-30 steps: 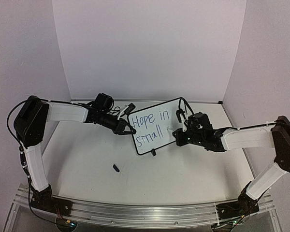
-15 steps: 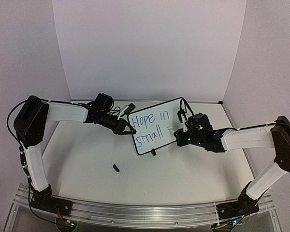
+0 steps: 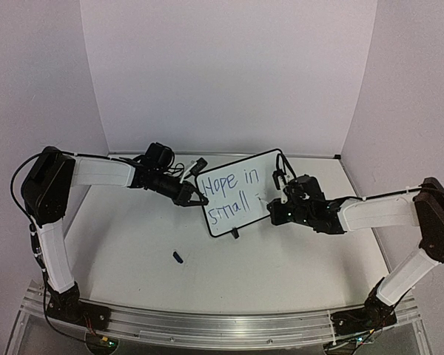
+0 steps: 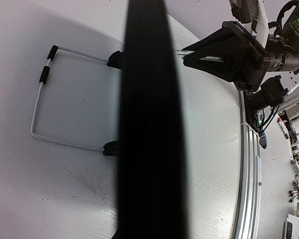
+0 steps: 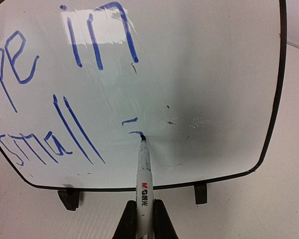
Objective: Write a sentence on the whiteboard
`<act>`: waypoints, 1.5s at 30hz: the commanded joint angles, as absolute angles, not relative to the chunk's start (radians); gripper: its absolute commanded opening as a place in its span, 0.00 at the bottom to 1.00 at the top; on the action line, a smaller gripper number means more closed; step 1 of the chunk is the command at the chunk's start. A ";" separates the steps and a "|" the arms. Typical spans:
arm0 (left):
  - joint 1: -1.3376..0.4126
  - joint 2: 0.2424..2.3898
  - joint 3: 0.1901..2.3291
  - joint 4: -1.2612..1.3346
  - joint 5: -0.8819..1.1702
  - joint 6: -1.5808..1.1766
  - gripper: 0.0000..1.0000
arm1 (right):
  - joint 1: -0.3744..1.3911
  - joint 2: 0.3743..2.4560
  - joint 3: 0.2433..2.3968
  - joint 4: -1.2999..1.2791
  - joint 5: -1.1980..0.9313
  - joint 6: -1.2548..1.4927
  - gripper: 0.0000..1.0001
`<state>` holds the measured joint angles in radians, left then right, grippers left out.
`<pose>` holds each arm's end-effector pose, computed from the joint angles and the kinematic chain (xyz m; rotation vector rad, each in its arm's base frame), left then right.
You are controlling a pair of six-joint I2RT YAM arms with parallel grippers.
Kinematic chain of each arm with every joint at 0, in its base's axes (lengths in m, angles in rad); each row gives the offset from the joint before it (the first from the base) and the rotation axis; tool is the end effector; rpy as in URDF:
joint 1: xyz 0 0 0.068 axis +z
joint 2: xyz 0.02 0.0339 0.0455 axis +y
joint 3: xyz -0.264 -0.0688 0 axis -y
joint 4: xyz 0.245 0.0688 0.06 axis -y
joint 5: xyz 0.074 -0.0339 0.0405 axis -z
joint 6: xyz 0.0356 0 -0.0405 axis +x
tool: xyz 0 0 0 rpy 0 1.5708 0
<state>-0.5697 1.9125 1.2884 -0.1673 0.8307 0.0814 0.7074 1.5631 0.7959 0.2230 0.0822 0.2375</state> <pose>0.3321 -0.2439 0.1980 1.1342 2.0530 -1.2167 0.2524 0.2120 0.1939 -0.4518 2.1016 0.4726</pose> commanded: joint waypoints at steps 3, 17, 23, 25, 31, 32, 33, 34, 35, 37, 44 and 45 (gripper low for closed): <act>-0.592 1.920 1.313 -0.207 0.838 0.094 0.00 | 0.706 1.577 0.778 0.221 0.071 0.245 0.00; -0.592 1.922 1.313 -0.206 0.839 0.094 0.00 | 0.713 1.497 0.733 0.291 0.021 0.237 0.00; -0.594 1.922 1.314 -0.204 0.842 0.092 0.00 | 0.705 1.444 0.715 0.288 0.085 0.246 0.00; -0.594 1.923 1.313 -0.204 0.841 0.092 0.00 | 0.699 1.455 0.721 0.287 0.081 0.244 0.00; -0.594 1.924 1.314 -0.204 0.841 0.093 0.00 | 0.695 1.496 0.756 0.287 0.061 0.230 0.00; -0.594 1.923 1.313 -0.205 0.841 0.092 0.00 | 0.696 1.503 0.765 0.287 0.062 0.226 0.00; -0.594 1.924 1.313 -0.205 0.841 0.092 0.00 | 0.694 1.510 0.769 0.287 0.061 0.223 0.00; -0.594 1.924 1.313 -0.205 0.841 0.092 0.00 | 0.695 1.517 0.777 0.287 0.059 0.221 0.00; -0.594 1.925 1.313 -0.205 0.841 0.092 0.00 | 0.693 1.524 0.781 0.287 0.059 0.220 0.00; -0.595 1.925 1.313 -0.205 0.841 0.092 0.00 | 0.691 1.537 0.790 0.287 0.058 0.218 0.00; -0.594 1.925 1.313 -0.206 0.839 0.093 0.00 | 0.689 1.551 0.799 0.287 0.064 0.213 0.00; -0.594 1.926 1.313 -0.206 0.839 0.093 0.00 | 0.689 1.556 0.801 0.287 0.063 0.211 0.00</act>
<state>-0.5705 1.9125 1.2884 -0.1673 0.8303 0.0818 0.6941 1.5391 0.7605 0.2687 0.0525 0.2256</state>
